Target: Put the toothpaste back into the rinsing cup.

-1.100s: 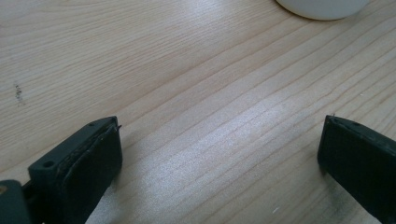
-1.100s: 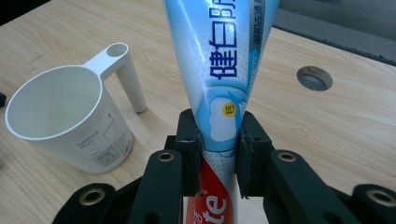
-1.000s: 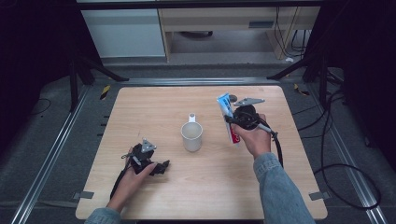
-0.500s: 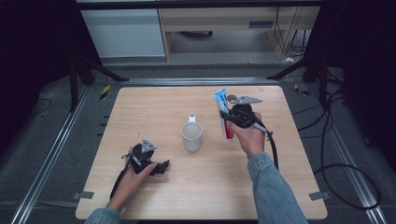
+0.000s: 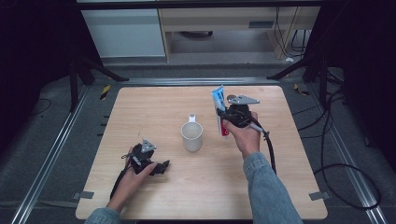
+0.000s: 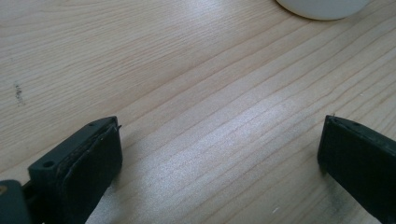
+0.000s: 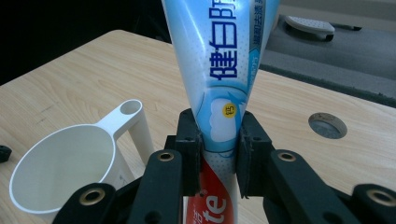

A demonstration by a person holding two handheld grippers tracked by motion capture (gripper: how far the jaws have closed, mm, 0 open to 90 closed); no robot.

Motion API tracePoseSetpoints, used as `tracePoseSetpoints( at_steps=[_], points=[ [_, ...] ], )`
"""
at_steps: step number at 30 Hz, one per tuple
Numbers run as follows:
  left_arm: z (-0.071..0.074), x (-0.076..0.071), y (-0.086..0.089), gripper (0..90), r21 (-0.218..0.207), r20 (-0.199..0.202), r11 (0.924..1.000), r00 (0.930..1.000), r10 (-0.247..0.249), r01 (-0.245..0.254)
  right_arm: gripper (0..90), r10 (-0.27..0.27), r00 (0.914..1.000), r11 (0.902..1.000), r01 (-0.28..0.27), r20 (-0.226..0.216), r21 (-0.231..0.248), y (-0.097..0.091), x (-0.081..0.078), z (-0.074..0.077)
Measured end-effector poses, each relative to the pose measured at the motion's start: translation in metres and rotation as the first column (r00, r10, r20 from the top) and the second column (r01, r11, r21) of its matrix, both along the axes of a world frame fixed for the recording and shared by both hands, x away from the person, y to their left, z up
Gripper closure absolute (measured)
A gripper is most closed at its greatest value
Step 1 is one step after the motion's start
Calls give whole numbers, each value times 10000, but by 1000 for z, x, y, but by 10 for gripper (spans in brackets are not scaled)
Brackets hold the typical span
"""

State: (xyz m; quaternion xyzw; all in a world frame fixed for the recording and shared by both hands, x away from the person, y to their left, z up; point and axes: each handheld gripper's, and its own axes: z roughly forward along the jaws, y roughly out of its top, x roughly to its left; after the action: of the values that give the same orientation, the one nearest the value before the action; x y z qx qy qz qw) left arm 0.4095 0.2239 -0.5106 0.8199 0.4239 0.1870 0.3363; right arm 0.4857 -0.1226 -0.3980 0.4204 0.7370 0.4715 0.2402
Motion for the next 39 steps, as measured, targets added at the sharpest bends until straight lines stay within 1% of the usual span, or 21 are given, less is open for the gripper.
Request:
tracePoseSetpoints(
  at_steps=[4, 9, 13, 15, 16, 18, 19, 21, 22, 26, 27, 28, 32, 35, 37, 39],
  points=[
    [0, 0, 0, 0, 0, 0, 10000, 10000, -1, 1, 738, -8, 9999, 9999, 6, 128, 153, 1, 1, -1],
    [0, 0, 0, 0, 0, 1, 10000, 10000, -2, 2, 738, -68, 9997, 9997, 63, 228, 216, 1, 3, -2],
    [0, 0, 0, 0, 2, 3, 10000, 10000, -5, 5, 738, -190, 9990, 9987, 170, 410, 484, 0, 4, -3],
    [0, 0, 0, 0, 18, -5, 10000, 10000, 2, -2, 738, -213, 9987, 9984, 188, 461, 530, 1, 4, -3],
    [0, 0, 0, 0, 14, -4, 10000, 10000, 4, -4, 738, -208, 9979, 9980, 170, 615, 609, 2, 5, -4],
    [0, 0, 0, 0, 1, 2, 10000, 10000, -3, 3, 738, -223, 9977, 9978, 181, 647, 643, 3, 5, -4],
    [0, 0, 0, 0, 1, 1, 10000, 10000, -3, 3, 738, -230, 9967, 9972, 173, 780, 731, 4, 5, -5],
    [0, 0, 0, 0, -1, -1, 10000, 10000, -2, 2, 738, -237, 9963, 9968, 172, 832, 775, 5, 4, -5],
    [0, 0, 0, 0, 3, 0, 10000, 10000, -6, 6, 738, -219, 9945, 9965, 134, 1029, 825, 6, 3, -4],
    [0, 0, 0, 0, 9, 0, 10000, 10000, -14, 14, 738, -142, 9910, 9951, 10, 1333, 992, 8, 1, -3],
    [0, 0, 0, 0, 9, 0, 10000, 10000, -14, 14, 738, -142, 9910, 9951, 10, 1333, 992, 8, 1, -3],
    [0, 0, 0, 0, 8, 1, 10000, 10000, -14, 14, 738, -147, 9880, 9947, -11, 1538, 1023, 9, -2, -2],
    [0, 0, 0, 0, 19, 9, 10000, 10000, -27, 27, 738, -241, 9844, 9917, 15, 1743, 1287, 9, -8, -3],
    [0, 0, 0, 0, 5, 3, 10000, 10000, -7, 7, 738, -269, 9821, 9914, 23, 1863, 1312, 9, -11, -4],
    [0, 0, 0, 0, 2, 3, 10000, 10000, -5, 5, 737, -284, 9790, 9916, 22, 2018, 1291, 9, -14, -2],
    [0, 0, 0, 0, 3, 2, 10000, 10000, -7, 7, 738, -295, 9774, 9898, -7, 2095, 1426, 9, -16, 1]
  ],
)
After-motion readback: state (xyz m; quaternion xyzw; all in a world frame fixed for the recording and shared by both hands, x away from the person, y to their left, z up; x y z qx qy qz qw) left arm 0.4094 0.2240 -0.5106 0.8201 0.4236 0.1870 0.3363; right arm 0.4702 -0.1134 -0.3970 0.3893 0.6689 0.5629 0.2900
